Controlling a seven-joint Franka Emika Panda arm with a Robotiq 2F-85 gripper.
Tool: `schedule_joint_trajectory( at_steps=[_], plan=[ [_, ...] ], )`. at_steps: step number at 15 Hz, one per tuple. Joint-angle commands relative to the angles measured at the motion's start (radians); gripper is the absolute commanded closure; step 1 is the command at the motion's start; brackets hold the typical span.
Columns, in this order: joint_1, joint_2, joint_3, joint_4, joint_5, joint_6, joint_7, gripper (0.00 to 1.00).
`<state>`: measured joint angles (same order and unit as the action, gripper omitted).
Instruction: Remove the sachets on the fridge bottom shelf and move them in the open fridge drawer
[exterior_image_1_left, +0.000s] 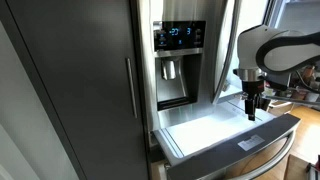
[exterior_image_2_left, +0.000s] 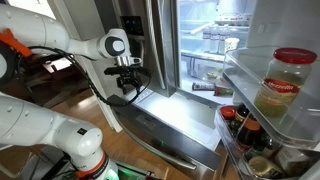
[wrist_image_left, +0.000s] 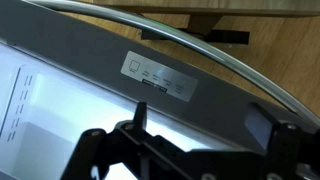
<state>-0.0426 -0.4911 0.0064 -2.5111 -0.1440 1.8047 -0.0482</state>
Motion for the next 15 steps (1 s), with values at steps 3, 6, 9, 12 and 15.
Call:
schedule_joint_trajectory(
  at_steps=[3,6,9,12,15],
  plan=[
    [0.01,0.0,-0.009,0.001,-0.003,-0.002,0.004,0.0],
    [0.01,0.0,-0.009,0.001,-0.003,-0.002,0.004,0.0],
    [-0.001,0.003,-0.018,0.007,-0.034,-0.02,-0.021,0.0],
    [-0.065,-0.006,-0.054,0.011,-0.161,0.027,-0.019,0.0],
    [-0.123,0.026,-0.133,0.035,-0.26,0.131,-0.049,0.0]
  ],
)
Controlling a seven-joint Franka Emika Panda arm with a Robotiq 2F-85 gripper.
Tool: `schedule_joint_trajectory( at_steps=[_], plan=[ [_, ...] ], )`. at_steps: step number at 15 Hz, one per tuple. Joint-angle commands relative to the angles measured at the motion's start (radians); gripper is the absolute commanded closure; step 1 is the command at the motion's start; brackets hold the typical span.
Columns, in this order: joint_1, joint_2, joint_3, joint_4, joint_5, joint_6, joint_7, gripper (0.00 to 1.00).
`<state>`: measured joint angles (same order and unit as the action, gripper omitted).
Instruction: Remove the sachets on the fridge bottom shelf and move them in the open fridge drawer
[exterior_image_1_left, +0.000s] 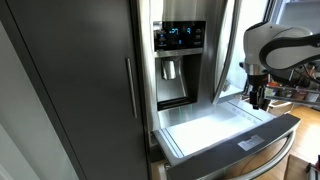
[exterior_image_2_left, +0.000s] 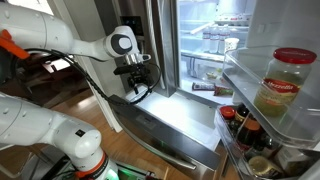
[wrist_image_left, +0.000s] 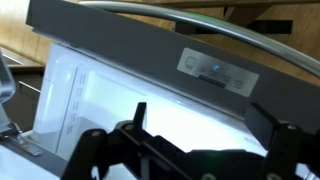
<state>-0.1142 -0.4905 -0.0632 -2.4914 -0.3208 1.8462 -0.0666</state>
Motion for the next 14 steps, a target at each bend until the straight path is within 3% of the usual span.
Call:
schedule_joint_trajectory(
  at_steps=[1,2,3,11,14],
  plan=[
    [-0.072,0.036,-0.083,0.025,-0.096,0.138,-0.007,0.0],
    [-0.084,0.038,-0.101,0.023,-0.09,0.188,0.005,0.0],
    [-0.064,0.013,-0.075,0.013,-0.068,0.127,-0.011,0.0],
    [-0.087,0.03,-0.096,0.025,-0.07,0.173,-0.01,0.0],
    [-0.111,0.128,-0.128,0.109,-0.079,0.216,-0.009,0.0]
  ],
)
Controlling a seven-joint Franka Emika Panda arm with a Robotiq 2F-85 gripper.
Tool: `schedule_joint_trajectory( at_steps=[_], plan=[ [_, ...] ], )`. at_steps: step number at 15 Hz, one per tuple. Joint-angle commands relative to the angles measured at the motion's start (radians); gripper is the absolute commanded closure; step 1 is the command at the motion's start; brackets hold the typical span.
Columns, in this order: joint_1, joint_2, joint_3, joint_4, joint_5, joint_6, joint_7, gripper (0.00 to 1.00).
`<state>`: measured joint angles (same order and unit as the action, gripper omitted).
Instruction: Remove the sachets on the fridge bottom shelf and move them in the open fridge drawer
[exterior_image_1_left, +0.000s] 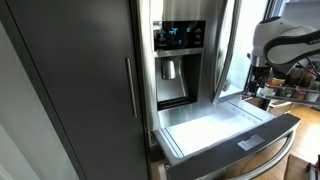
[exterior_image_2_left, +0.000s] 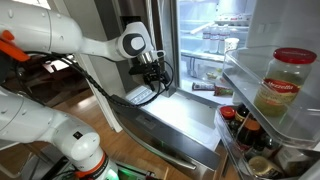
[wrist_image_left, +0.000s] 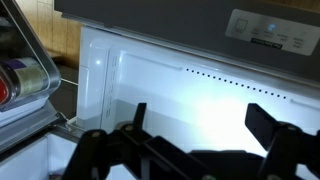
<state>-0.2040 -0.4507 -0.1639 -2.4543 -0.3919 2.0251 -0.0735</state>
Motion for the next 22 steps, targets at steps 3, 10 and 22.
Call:
schedule_joint_trajectory(
  at_steps=[3,10,22],
  plan=[
    [-0.046,0.192,-0.065,0.163,-0.007,0.11,-0.008,0.0],
    [-0.073,0.42,-0.13,0.367,0.066,0.15,-0.04,0.0],
    [-0.077,0.448,-0.129,0.378,0.001,0.228,0.005,0.0]
  ],
)
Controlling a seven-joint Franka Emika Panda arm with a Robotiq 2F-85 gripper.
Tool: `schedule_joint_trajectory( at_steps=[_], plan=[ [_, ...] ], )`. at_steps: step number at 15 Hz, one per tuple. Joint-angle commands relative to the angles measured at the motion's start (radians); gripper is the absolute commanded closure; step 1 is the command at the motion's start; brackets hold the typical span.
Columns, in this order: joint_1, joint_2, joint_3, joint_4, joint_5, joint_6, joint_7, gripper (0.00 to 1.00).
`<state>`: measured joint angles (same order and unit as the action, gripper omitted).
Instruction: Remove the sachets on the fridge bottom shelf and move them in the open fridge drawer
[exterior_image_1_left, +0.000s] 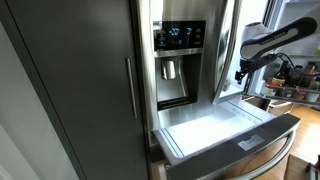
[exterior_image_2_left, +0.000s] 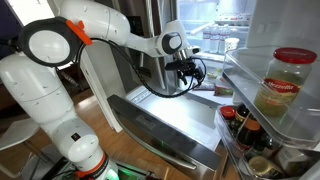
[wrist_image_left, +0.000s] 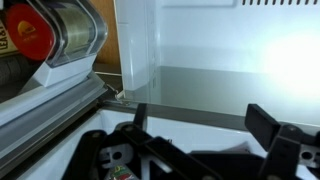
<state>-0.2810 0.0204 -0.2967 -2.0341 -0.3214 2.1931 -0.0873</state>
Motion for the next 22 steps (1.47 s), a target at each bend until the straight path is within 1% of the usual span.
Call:
schedule_joint_trajectory(
  at_steps=[1,6,9,19,22],
  plan=[
    [-0.003,0.01,0.002,-0.023,-0.089,0.092,0.038,0.0],
    [-0.005,0.102,-0.006,0.01,-0.134,0.222,0.096,0.0],
    [-0.01,0.184,-0.014,0.055,-0.086,0.289,0.117,0.0],
    [-0.035,0.425,-0.03,0.255,0.03,0.402,0.136,0.0],
    [-0.049,0.492,-0.029,0.318,0.062,0.438,0.125,0.0]
  ],
)
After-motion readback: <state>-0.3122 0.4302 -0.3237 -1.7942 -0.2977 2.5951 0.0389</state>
